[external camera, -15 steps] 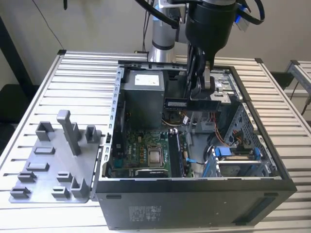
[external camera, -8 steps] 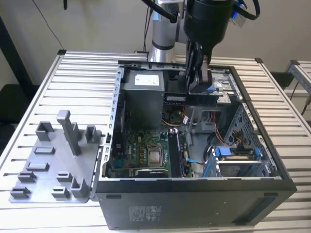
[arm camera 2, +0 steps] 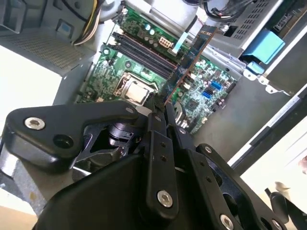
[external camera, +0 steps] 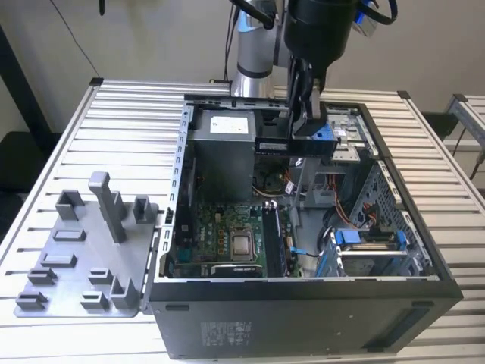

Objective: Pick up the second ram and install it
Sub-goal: 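Pick up the second ram and move it above second insertion slot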

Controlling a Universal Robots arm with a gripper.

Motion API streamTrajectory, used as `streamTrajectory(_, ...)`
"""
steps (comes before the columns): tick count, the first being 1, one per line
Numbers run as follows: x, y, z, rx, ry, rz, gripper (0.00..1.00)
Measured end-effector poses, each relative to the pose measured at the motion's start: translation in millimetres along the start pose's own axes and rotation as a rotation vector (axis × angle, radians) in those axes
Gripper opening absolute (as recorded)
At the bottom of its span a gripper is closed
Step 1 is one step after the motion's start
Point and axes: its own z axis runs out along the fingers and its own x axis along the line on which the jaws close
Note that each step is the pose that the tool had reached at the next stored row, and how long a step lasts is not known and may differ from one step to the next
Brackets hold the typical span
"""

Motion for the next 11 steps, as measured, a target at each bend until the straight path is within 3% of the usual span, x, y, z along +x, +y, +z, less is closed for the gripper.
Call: streamTrajectory(11, -16.6, 0.6, 1.2, -0.0008, -0.0146, -0.015, 0.14)
